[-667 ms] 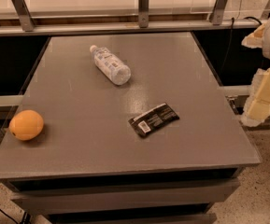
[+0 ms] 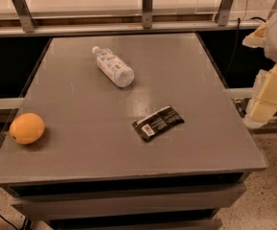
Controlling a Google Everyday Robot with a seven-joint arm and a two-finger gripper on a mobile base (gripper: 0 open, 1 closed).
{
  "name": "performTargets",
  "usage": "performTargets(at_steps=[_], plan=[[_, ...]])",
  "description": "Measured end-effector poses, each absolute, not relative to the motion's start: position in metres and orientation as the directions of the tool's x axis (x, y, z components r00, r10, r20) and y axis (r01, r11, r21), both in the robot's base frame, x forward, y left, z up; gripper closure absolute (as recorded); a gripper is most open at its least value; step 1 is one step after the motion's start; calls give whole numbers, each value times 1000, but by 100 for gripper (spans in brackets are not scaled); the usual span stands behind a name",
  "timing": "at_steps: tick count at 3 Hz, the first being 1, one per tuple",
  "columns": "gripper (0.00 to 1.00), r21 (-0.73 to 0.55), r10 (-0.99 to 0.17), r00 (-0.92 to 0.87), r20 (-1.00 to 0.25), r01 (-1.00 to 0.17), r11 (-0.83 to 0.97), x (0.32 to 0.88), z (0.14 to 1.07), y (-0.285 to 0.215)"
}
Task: Move rxbar chocolate near blue plastic bottle
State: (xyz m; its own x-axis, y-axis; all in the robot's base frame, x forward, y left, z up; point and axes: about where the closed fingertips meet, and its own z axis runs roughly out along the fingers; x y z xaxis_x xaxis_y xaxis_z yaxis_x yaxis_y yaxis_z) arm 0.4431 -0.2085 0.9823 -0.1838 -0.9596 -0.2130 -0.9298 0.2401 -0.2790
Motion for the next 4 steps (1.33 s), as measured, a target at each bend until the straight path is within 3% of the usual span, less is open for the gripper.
performTargets(at_steps=[4], plan=[[0, -159, -921, 212, -326, -973, -168, 484, 903, -133]])
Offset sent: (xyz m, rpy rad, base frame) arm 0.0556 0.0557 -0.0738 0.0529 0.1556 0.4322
